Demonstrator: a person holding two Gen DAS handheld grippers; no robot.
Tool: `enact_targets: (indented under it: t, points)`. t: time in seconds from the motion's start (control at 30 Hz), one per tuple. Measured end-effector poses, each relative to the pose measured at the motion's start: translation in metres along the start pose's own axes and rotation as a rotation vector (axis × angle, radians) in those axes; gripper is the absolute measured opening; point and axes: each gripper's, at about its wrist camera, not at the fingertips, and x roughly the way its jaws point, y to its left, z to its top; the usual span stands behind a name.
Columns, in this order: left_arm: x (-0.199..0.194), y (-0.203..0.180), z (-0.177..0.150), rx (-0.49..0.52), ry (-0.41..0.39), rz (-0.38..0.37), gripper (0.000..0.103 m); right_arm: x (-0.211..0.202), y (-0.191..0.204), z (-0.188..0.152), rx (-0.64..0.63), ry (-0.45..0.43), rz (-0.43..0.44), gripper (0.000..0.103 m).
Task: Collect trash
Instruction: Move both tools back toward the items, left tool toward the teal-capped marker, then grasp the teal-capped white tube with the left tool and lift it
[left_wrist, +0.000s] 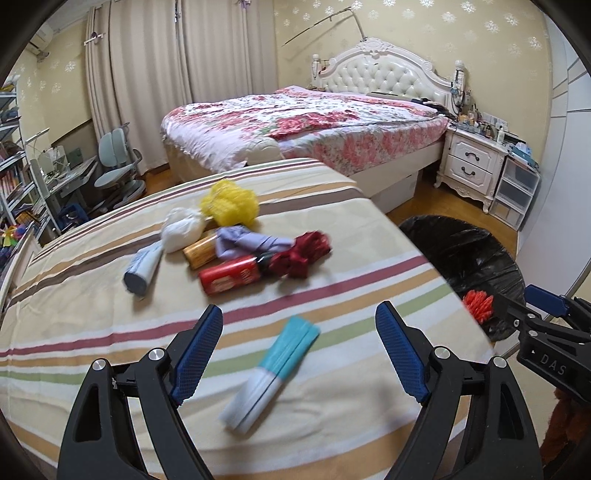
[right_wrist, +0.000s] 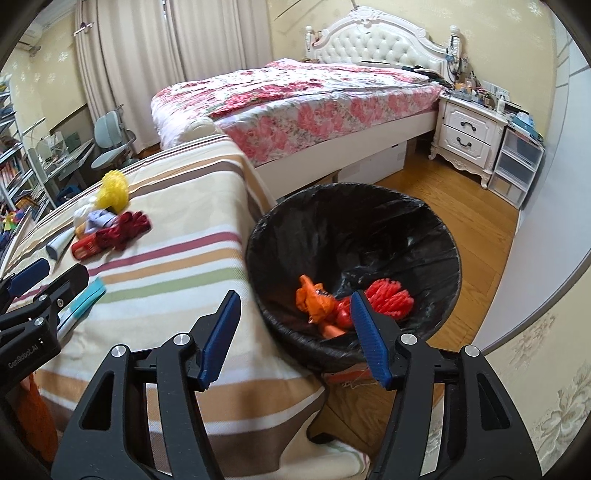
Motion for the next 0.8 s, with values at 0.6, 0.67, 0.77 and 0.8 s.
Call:
enact_targets:
  t: [0.6, 0.67, 0.77, 0.8]
  points:
    - [0.006, 0.03, -0.03, 0.0, 0.102, 0.001, 0.082, -0.013, 0.033, -0.013, -0.054, -0.003, 0.055, 0.061]
    - [0.009, 0.031, -0.03, -0.002, 0.122, -0.012, 0.076, -0.012, 0.031, -0.012, -0.053, 0.0, 0.056, 0.061]
    - [0.015, 0.031, -0.03, -0.011, 0.153, -0.026, 0.066, -0.01, 0.031, -0.012, -0.049, 0.004, 0.058, 0.061]
    - [0.017, 0.033, -0.03, -0.019, 0.167, -0.035, 0.065, -0.009, 0.031, -0.012, -0.048, 0.005, 0.058, 0.061]
